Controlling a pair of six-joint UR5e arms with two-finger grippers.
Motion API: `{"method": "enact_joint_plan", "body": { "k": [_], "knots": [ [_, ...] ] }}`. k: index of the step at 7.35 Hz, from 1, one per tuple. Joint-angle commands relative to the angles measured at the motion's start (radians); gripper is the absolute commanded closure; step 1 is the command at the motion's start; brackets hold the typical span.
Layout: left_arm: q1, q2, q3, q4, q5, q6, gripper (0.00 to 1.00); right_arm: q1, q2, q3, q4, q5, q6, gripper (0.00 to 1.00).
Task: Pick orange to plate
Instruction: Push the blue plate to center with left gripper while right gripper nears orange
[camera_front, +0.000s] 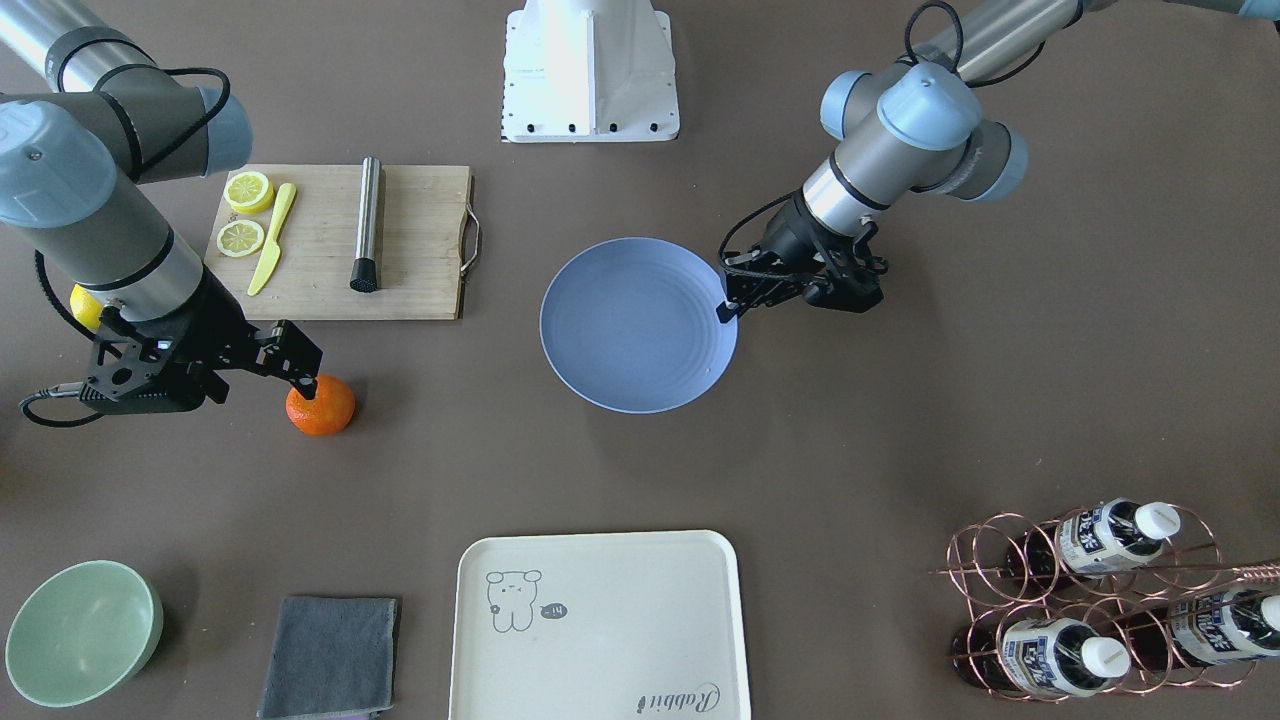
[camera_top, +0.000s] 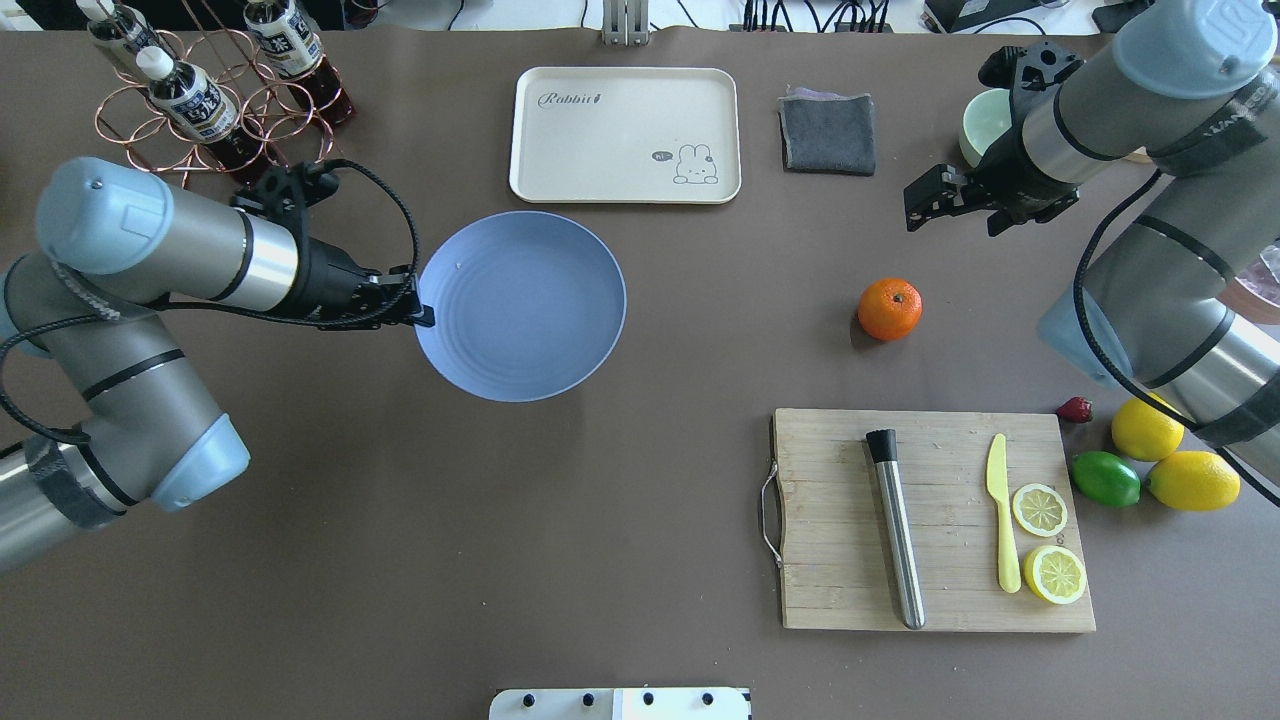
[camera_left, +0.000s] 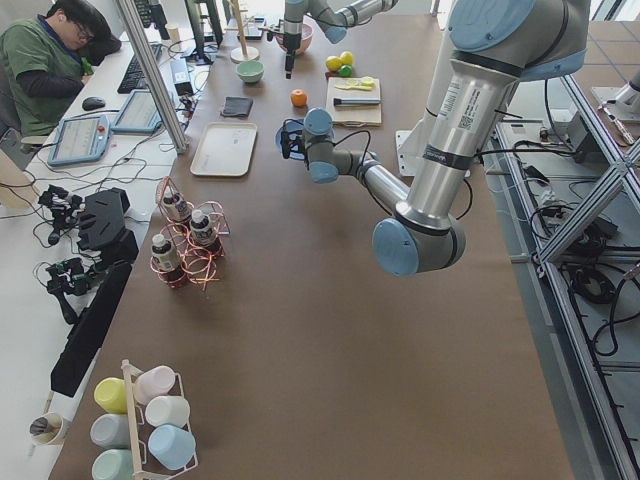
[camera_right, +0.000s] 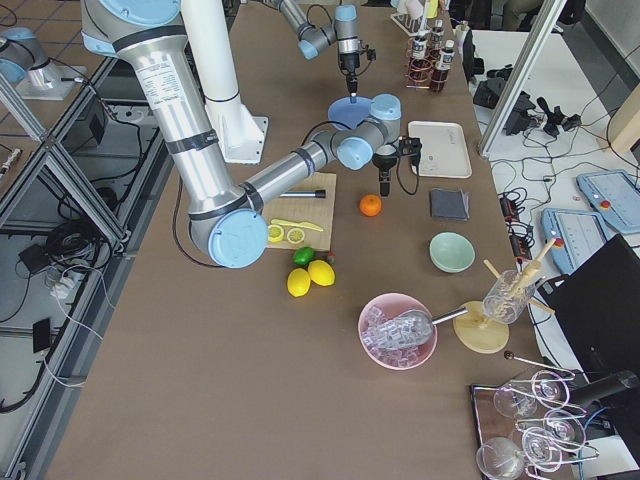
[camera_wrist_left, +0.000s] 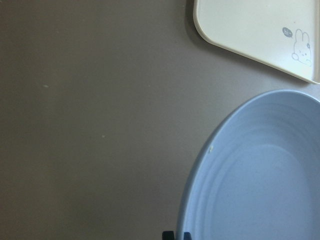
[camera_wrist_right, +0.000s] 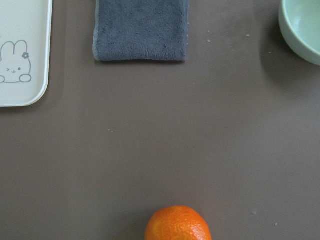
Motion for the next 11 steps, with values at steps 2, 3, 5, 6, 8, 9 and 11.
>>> {"method": "enact_joint_plan", "body": {
  "k": [2, 3, 5, 6, 8, 9, 11],
  "knots": [
    [0.124, -0.025, 0.006, 0.037, 0.14, -0.013, 1.0, -0.029, 0.002, -0.026, 0.0, -0.025, 0.013, 0.0],
    [0.143, -0.024, 0.012, 0.037, 0.147, -0.013, 1.0, -0.031, 0.002, -0.027, 0.0, -0.025, 0.013, 0.0],
    [0.148, -0.024, 0.015, 0.036, 0.147, -0.007, 0.24, -0.04, 0.002, -0.029, 0.002, -0.025, 0.039, 0.0],
    [0.146, -0.021, 0.012, 0.036, 0.17, -0.007, 0.02, -0.05, 0.002, -0.039, 0.009, -0.026, 0.039, 0.0],
    [0.146, -0.021, 0.012, 0.036, 0.175, -0.007, 0.02, -0.06, 0.002, -0.128, 0.105, -0.041, 0.038, 0.0],
    [0.145, -0.021, 0.012, 0.036, 0.175, -0.007, 0.02, -0.064, 0.003, -0.185, 0.17, -0.045, 0.039, 0.0],
    [0.137, -0.021, 0.012, 0.034, 0.175, -0.007, 0.02, -0.069, 0.003, -0.188, 0.186, -0.045, 0.044, 0.0]
  ]
}}
